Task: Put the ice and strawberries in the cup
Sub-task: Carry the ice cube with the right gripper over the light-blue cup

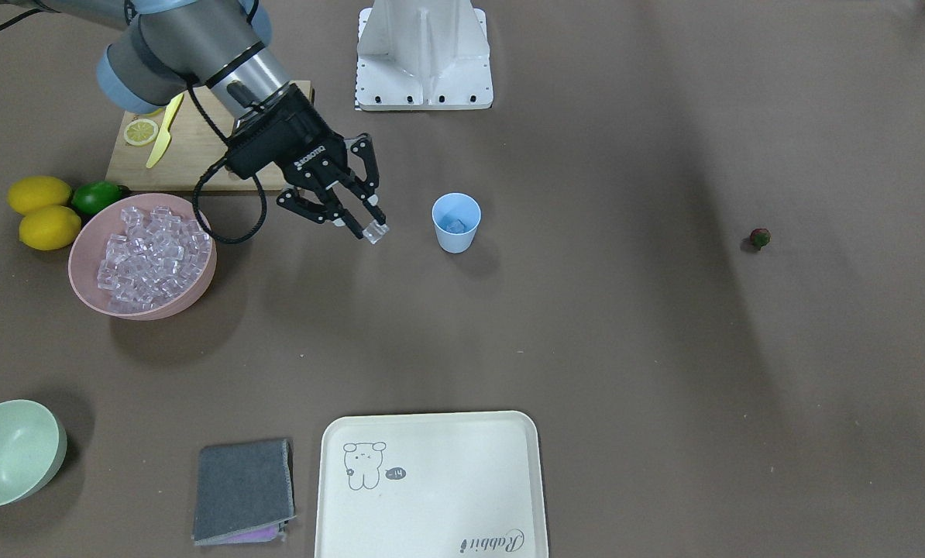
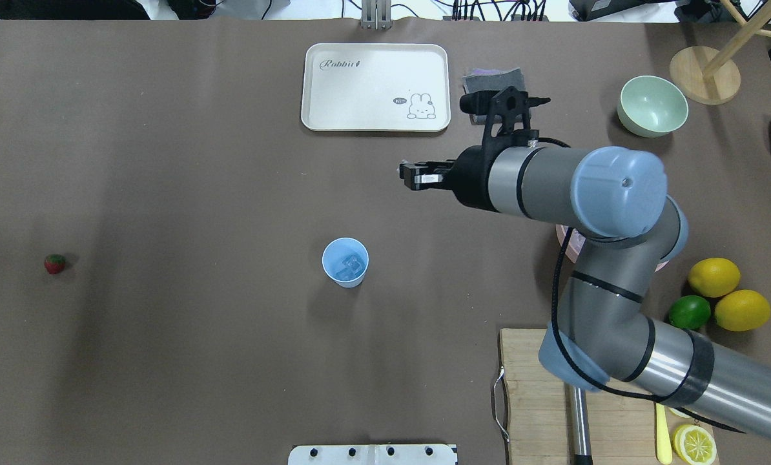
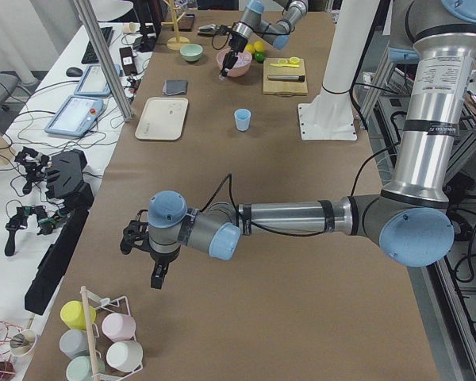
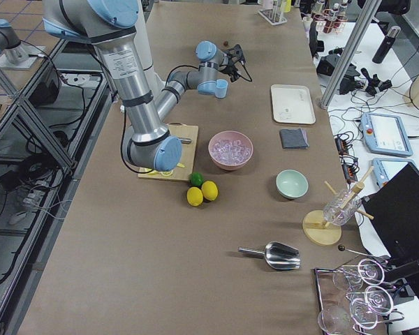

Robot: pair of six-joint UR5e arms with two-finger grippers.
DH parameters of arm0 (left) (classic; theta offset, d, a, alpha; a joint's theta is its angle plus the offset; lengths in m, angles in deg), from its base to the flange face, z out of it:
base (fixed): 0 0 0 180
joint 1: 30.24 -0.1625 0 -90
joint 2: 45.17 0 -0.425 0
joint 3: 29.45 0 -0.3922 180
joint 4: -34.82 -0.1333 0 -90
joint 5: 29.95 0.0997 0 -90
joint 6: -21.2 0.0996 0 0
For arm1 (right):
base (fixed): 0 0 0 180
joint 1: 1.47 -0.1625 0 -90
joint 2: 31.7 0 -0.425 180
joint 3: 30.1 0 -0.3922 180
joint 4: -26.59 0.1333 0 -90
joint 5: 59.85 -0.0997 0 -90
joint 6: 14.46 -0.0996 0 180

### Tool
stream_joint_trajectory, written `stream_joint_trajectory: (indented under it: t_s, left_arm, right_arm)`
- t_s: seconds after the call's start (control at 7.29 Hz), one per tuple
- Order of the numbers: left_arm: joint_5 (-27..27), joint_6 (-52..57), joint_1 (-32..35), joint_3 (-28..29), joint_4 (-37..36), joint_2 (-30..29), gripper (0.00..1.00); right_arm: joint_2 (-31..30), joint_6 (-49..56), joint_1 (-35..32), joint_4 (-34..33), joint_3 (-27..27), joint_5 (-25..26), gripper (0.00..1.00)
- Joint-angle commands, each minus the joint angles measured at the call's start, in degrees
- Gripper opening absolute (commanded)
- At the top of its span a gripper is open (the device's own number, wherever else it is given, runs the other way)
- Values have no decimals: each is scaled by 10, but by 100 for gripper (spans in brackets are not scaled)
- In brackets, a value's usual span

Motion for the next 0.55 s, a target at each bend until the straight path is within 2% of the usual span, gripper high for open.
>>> stream_joint_trajectory:
  t_s: [0.0, 0.41]
  left_arm:
    - [0, 1, 0, 0, 0, 1, 98]
    - [0, 1, 0, 2, 0, 4, 98]
  right_arm:
    - [34, 10, 52, -35, 5, 52, 0]
    - [57, 33, 69, -49, 45, 59, 0]
